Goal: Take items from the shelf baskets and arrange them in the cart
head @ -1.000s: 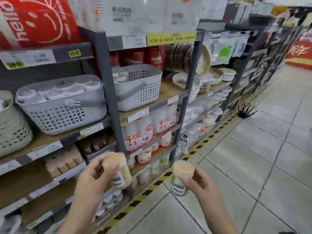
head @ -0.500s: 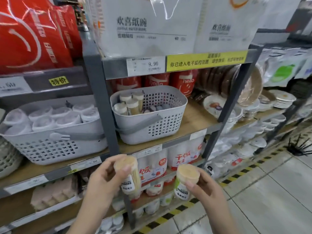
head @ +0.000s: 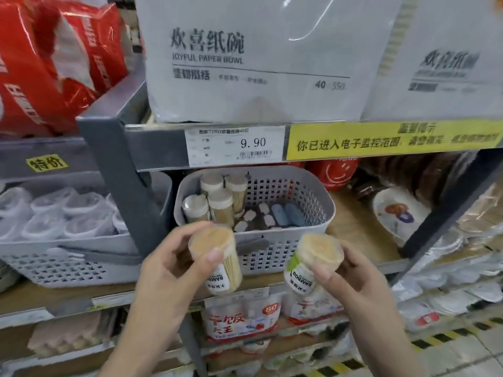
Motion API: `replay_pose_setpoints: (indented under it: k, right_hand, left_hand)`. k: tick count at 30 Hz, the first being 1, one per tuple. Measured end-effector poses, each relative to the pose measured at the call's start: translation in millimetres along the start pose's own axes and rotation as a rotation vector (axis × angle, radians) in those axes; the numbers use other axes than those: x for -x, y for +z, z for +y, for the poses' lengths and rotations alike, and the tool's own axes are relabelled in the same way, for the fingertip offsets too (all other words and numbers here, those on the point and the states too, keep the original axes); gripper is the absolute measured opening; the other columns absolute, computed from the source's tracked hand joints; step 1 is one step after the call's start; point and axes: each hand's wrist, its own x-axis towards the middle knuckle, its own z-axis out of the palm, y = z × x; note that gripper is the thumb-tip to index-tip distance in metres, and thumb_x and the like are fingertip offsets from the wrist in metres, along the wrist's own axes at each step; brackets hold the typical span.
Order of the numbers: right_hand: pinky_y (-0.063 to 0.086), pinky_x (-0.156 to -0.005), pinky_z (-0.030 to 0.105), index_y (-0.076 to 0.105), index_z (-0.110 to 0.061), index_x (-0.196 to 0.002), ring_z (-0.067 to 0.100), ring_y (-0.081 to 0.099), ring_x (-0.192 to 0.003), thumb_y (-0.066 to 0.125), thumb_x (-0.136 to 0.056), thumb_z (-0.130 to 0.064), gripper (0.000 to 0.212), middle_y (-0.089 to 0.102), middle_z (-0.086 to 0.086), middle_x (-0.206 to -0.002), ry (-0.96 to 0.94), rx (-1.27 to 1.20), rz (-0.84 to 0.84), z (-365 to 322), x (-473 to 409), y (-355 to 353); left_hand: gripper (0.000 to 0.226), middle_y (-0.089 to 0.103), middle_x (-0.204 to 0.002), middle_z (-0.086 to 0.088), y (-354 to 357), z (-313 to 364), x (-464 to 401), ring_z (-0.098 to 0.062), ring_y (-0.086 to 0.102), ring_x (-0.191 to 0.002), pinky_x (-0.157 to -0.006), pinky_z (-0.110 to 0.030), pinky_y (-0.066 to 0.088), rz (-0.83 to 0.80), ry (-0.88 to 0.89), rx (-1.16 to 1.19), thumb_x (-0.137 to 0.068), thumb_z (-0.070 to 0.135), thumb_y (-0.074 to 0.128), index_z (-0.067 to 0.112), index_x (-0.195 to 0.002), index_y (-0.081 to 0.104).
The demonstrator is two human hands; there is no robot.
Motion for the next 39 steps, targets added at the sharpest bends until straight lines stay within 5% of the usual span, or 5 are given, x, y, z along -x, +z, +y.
replay_pose_setpoints:
  k: [5,15,20,31,39]
  right_hand:
    - [0.052,-0.066,0.014,0.066,-0.024,-0.103,0.006,0.068,-0.087,0.076,-0.058,-0.041,0.049,0.072,-0.007,-0.099,-0.084,-0.007,-0.125,-12,-58,6]
    - [0.042,-0.070,0.000,0.063,-0.033,-0.097,-0.013,0.062,-0.089,0.074,-0.075,-0.021,0.028,0.068,-0.030,-0.094,-0.263,0.187,-0.312,-7,-135,23]
    - [0.041,-0.063,0.000,0.061,-0.035,-0.084,-0.016,0.060,-0.078,0.076,-0.076,-0.013,0.028,0.068,-0.028,-0.080,-0.170,0.321,-0.407,5,-154,27]
    - [0.047,-0.096,0.038,0.056,-0.031,-0.106,0.013,0.059,-0.104,0.077,-0.073,-0.024,0.040,0.063,-0.006,-0.111,0.116,0.655,-0.767,20,-171,47]
    - [0.047,-0.096,0.038,0.055,-0.022,-0.121,0.018,0.059,-0.106,0.070,-0.076,-0.015,0.048,0.061,0.001,-0.112,0.173,0.675,-0.871,28,-176,56]
  left_hand:
    - [0.041,0.070,-0.099,0.015,10,11,-17,0.000,0.066,-0.089,-0.069,-0.009,0.049,0.167,0.099,-0.041,-0.064,0.041,0.084,0.032,-0.100,0.066]
    - [0.036,0.061,-0.109,0.029,22,4,-54,0.006,0.056,-0.105,-0.085,-0.018,0.044,0.335,0.191,-0.514,-0.078,0.054,0.065,0.046,-0.111,0.054]
    - [0.051,0.054,-0.105,0.034,25,-9,-64,0.021,0.048,-0.098,-0.078,0.003,0.035,0.301,0.118,-0.689,-0.075,0.054,0.065,0.033,-0.120,0.056]
    - [0.038,0.062,-0.096,0.014,25,-13,-72,-0.005,0.055,-0.090,-0.070,-0.006,0.041,0.200,0.036,-0.998,-0.073,0.032,0.075,0.026,-0.108,0.061]
    - [0.035,0.051,-0.117,0.016,27,-7,-77,-0.010,0.054,-0.099,-0.069,-0.020,0.035,0.108,-0.061,-1.165,-0.078,0.030,0.062,0.029,-0.112,0.057]
